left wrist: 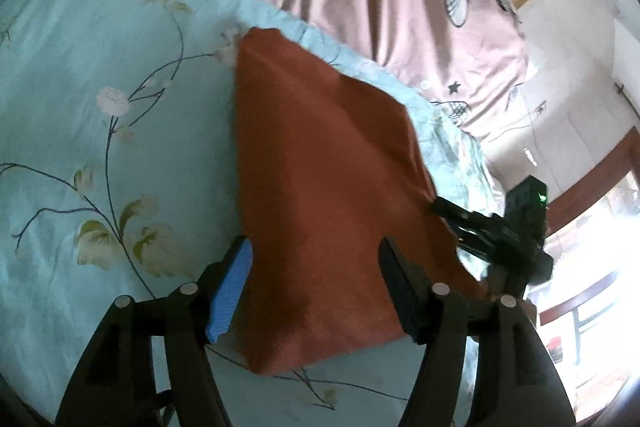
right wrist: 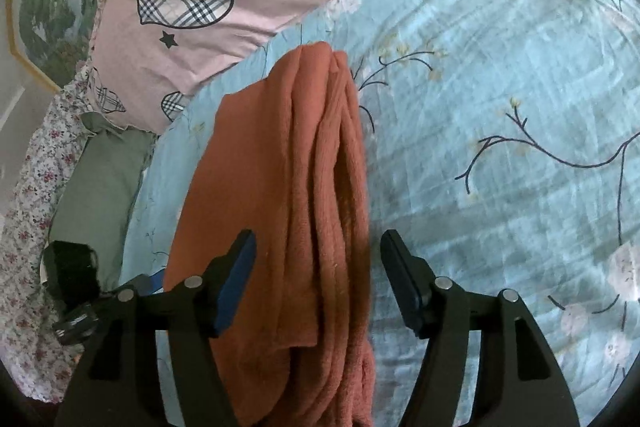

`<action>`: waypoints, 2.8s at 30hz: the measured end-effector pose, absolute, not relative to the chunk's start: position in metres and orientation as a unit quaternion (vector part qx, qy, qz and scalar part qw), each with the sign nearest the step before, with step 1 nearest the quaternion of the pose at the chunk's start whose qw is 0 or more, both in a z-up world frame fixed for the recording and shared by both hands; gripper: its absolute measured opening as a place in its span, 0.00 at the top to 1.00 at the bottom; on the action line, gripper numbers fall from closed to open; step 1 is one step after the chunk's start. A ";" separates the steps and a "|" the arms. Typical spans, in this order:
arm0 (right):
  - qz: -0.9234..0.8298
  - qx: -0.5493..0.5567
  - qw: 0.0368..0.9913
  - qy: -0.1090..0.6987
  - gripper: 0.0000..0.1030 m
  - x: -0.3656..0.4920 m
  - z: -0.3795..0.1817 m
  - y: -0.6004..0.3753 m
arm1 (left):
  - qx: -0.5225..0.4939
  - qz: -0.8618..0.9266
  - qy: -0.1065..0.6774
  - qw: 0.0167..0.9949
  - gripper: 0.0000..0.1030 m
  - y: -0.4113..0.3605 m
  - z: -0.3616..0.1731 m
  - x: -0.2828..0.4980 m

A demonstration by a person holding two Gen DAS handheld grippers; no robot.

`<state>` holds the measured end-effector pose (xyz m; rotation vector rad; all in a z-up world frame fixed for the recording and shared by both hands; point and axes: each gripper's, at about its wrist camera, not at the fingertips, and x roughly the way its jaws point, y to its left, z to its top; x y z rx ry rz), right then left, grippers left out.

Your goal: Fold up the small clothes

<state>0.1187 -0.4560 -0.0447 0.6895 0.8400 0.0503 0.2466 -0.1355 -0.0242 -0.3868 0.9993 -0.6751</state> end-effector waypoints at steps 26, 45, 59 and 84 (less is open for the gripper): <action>0.184 0.344 0.828 0.402 0.72 0.136 -0.046 -0.295 | -0.175 -0.330 0.440 0.817 0.76 -0.070 -0.009 0.223; 0.073 0.312 0.852 0.414 0.43 0.105 -0.038 -0.282 | -0.200 -0.219 0.453 0.841 0.66 0.061 -0.027 0.162; 0.094 0.273 0.854 0.433 0.60 0.166 -0.040 -0.255 | -0.172 -0.233 0.419 0.861 0.66 0.072 0.017 0.138; 0.050 0.278 0.853 0.438 0.88 0.170 -0.065 -0.275 | -0.152 -0.309 0.474 0.810 0.72 -0.001 -0.042 0.139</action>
